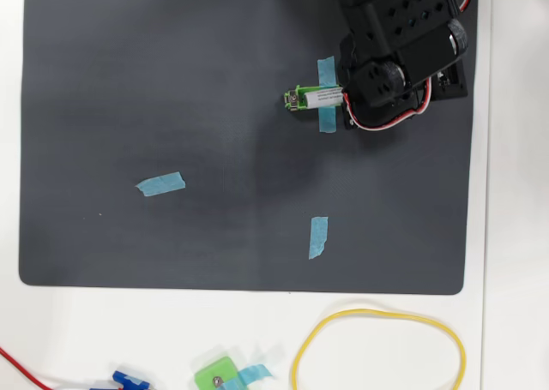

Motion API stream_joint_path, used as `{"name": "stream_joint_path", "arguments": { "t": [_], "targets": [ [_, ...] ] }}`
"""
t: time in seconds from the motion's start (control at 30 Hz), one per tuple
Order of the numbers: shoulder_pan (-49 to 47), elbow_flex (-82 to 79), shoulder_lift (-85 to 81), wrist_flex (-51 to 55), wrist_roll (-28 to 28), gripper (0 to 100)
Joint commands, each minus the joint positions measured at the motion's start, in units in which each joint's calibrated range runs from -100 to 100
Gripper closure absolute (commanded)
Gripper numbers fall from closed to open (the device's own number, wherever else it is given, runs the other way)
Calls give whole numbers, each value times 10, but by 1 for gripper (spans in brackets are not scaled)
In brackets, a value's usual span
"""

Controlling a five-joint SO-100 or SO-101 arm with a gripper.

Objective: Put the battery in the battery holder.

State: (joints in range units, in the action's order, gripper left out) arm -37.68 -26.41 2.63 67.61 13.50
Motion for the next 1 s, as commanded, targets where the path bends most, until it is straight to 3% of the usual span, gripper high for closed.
{"name": "stream_joint_path", "arguments": {
  "t": [0.0,0.27,0.37,0.43,0.53,0.6,0.97],
  "targets": [
    [11,3,-17,-5,24,100],
    [11,4,-17,-5,24,99],
    [12,3,-17,0,24,82],
    [12,3,-17,0,24,77],
    [11,3,-17,1,24,81],
    [12,3,-17,1,24,100],
    [12,-28,-13,-7,24,100]
  ]
}}
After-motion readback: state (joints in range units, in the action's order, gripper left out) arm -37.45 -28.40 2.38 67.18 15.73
